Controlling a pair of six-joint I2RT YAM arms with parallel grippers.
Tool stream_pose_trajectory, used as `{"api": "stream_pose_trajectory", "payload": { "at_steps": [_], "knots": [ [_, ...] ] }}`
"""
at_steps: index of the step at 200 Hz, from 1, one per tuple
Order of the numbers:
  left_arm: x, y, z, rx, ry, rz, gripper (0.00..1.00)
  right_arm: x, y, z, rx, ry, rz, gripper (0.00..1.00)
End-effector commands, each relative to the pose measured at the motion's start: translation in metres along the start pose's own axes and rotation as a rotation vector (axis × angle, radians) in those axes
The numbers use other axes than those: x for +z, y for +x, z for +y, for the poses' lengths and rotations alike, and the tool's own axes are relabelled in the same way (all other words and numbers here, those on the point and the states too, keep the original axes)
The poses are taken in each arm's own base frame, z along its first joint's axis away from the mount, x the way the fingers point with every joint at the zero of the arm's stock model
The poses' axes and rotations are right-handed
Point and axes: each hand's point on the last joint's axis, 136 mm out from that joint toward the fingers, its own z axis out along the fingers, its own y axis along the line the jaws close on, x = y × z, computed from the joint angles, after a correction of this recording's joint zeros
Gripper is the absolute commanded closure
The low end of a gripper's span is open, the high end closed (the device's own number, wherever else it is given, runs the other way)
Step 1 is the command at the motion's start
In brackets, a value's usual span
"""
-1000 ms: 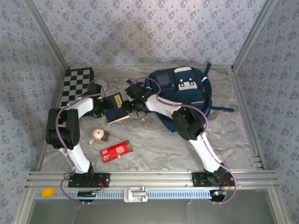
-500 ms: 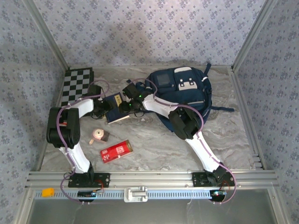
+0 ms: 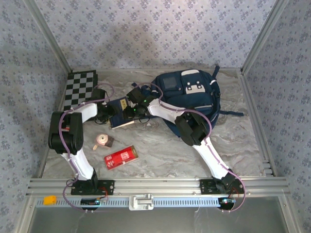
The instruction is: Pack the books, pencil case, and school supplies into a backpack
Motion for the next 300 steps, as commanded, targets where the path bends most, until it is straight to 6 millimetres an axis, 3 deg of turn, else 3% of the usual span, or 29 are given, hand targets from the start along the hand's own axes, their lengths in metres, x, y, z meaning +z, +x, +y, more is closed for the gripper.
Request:
{"api": "stream_pose_trajectory", "payload": {
  "at_steps": [1,55,125,155,208,267,300],
  "knots": [
    [0.012,0.020,0.005,0.029,-0.011,0.063,0.42,-0.025,-0.004,0.036,-0.010,-0.089,0.002,0.51],
    [0.010,0.022,0.006,0.038,-0.017,0.055,0.42,-0.041,-0.009,0.053,-0.021,-0.137,-0.010,0.54],
    [0.009,0.025,0.006,0.038,-0.017,0.055,0.42,-0.052,-0.011,0.061,0.000,-0.157,-0.017,0.59],
    [0.007,0.024,0.003,0.039,-0.007,0.049,0.42,-0.042,-0.007,0.049,0.032,-0.135,0.008,0.67],
    [0.006,0.026,-0.001,0.047,-0.002,0.052,0.42,-0.040,-0.005,0.045,0.042,-0.128,0.011,0.85],
    [-0.006,0.017,-0.006,0.048,0.003,0.024,0.42,-0.062,-0.015,0.054,0.031,-0.147,-0.035,1.00],
    [-0.026,0.002,-0.015,0.044,0.034,-0.017,0.36,-0.095,-0.027,0.066,0.001,-0.169,-0.098,1.00]
  ]
}}
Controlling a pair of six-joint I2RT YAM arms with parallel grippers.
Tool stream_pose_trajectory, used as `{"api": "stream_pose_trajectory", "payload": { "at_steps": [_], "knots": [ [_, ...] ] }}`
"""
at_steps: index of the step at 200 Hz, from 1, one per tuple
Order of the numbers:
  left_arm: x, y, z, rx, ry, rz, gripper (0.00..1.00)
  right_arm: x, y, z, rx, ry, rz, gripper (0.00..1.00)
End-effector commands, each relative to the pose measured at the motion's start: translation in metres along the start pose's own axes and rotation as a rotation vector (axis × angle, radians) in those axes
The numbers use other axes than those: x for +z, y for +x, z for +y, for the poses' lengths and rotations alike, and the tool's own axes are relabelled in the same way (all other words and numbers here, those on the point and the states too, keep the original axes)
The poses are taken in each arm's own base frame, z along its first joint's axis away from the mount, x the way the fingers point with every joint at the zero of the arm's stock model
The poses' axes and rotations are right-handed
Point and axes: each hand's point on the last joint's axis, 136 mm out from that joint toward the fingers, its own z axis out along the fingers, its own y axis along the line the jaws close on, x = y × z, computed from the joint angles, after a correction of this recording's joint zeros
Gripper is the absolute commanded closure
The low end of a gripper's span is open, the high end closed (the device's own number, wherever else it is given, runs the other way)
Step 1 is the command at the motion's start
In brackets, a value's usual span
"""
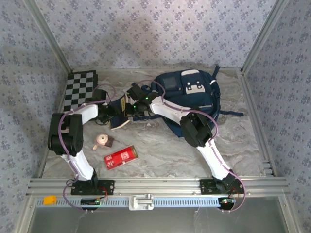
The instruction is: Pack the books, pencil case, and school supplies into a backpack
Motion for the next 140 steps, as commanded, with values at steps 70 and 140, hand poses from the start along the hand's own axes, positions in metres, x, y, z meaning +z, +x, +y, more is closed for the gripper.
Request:
{"api": "stream_pose_trajectory", "payload": {
  "at_steps": [70,140],
  "knots": [
    [-0.086,-0.016,-0.051,-0.001,0.272,-0.054,0.24,-0.142,-0.026,0.032,-0.066,-0.129,-0.231,1.00],
    [-0.139,0.014,-0.135,0.039,0.747,0.031,0.20,-0.232,-0.004,0.004,-0.017,-0.240,-0.346,1.00]
  ]
}}
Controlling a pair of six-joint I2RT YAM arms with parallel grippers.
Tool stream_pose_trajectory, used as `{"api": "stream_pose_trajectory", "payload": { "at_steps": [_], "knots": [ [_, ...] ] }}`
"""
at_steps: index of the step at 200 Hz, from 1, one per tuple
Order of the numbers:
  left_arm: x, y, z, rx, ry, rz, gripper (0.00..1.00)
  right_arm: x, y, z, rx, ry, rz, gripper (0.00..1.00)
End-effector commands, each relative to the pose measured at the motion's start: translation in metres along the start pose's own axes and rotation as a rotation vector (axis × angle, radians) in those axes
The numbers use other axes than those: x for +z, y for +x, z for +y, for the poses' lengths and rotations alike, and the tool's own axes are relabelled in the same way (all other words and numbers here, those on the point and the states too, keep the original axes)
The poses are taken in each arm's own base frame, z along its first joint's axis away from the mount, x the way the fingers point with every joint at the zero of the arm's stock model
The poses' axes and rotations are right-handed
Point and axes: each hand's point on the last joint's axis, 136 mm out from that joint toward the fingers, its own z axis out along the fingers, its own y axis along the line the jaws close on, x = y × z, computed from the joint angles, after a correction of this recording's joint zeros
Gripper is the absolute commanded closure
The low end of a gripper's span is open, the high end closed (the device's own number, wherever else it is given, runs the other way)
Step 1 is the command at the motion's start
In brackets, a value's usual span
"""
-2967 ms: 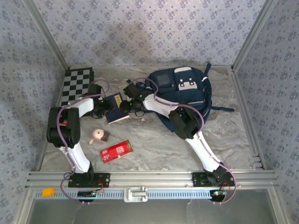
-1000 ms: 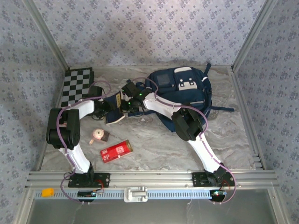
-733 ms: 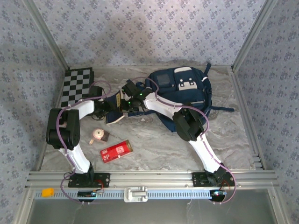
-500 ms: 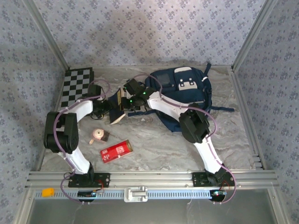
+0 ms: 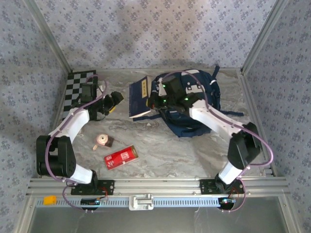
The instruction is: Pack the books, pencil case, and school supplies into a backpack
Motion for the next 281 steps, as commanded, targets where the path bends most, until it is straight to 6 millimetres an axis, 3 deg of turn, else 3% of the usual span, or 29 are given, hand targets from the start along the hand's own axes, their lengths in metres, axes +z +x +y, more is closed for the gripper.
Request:
{"api": "stream_pose_trajectory", "payload": {
  "at_steps": [1,32,51,62,110,165,213,233,266,281],
  "knots": [
    [-0.004,0.017,-0.049,0.019,0.221,0.065,0.20,-0.033,-0.012,0.020,-0.021,-0.116,-0.072,1.00],
    [-0.001,0.041,-0.100,0.091,0.398,0.105,0.20,-0.062,-0.012,0.019,0.001,-0.182,-0.092,1.00],
    [-0.001,0.056,-0.121,0.136,0.448,0.133,0.26,-0.077,-0.016,0.020,0.016,-0.219,-0.108,1.00],
    [-0.003,0.062,-0.130,0.159,0.475,0.136,0.29,-0.075,-0.007,0.008,0.040,-0.209,-0.092,1.00],
    [-0.003,0.072,-0.157,0.144,0.568,0.168,0.51,-0.080,-0.001,-0.006,0.070,-0.226,-0.105,1.00],
    [-0.009,0.083,-0.182,0.151,0.602,0.192,0.60,-0.090,0.000,-0.010,0.065,-0.242,-0.135,1.00],
    [-0.016,0.089,-0.195,0.180,0.618,0.197,0.86,-0.098,0.005,-0.021,0.079,-0.230,-0.140,1.00],
    [-0.016,0.090,-0.198,0.176,0.623,0.196,1.00,-0.101,0.008,-0.020,0.083,-0.237,-0.131,0.79],
    [-0.023,0.096,-0.217,0.183,0.690,0.188,1.00,-0.104,0.013,-0.038,0.175,-0.219,-0.130,0.41],
    [-0.027,0.098,-0.226,0.193,0.713,0.182,1.00,-0.105,0.012,-0.041,0.214,-0.240,-0.128,0.31]
  ]
}}
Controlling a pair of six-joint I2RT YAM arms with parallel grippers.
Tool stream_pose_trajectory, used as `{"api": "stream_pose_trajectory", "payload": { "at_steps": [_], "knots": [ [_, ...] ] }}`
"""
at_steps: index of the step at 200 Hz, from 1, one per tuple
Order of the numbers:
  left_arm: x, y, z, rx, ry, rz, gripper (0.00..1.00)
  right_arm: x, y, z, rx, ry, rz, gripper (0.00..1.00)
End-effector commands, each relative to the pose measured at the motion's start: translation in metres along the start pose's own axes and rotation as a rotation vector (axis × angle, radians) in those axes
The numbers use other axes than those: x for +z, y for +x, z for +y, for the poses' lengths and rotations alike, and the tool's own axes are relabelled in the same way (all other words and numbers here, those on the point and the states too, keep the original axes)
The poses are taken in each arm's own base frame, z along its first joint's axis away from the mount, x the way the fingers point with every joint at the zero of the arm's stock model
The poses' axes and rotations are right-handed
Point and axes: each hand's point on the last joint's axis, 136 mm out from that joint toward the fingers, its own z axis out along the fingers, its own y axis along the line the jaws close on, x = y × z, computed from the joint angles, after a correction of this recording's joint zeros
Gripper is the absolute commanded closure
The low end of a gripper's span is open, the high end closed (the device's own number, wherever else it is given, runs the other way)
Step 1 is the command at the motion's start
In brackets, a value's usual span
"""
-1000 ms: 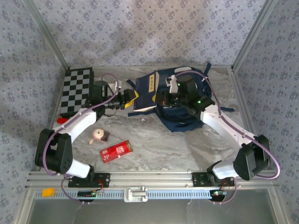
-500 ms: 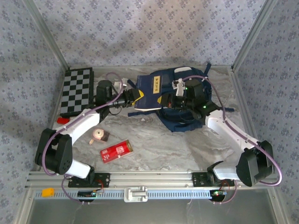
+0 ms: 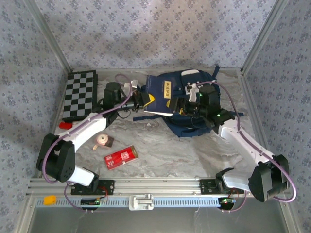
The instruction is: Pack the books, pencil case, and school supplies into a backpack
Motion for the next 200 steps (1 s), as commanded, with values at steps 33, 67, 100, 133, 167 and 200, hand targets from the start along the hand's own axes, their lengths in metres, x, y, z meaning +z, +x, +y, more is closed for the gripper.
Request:
{"api": "stream_pose_trajectory", "payload": {
  "at_steps": [33,67,100,133,167,200],
  "knots": [
    [0.002,-0.007,-0.072,0.146,0.159,-0.056,1.00,-0.004,-0.001,0.008,0.094,-0.097,0.023,0.24],
    [0.004,-0.010,-0.068,0.136,0.151,-0.083,1.00,-0.008,-0.005,0.026,0.109,-0.202,0.009,0.23],
    [0.008,-0.009,-0.053,0.131,0.098,-0.082,1.00,-0.020,-0.012,0.043,0.099,-0.268,-0.018,0.28],
    [0.007,-0.006,-0.045,0.140,0.062,-0.075,1.00,-0.024,-0.010,0.044,0.102,-0.261,-0.021,0.37],
    [0.010,0.002,-0.046,0.160,0.058,-0.056,1.00,-0.019,-0.008,0.028,0.096,-0.197,-0.023,0.61],
    [0.011,0.005,-0.042,0.183,0.018,-0.043,1.00,-0.019,-0.005,0.014,0.084,-0.134,-0.015,0.88]
  ]
}}
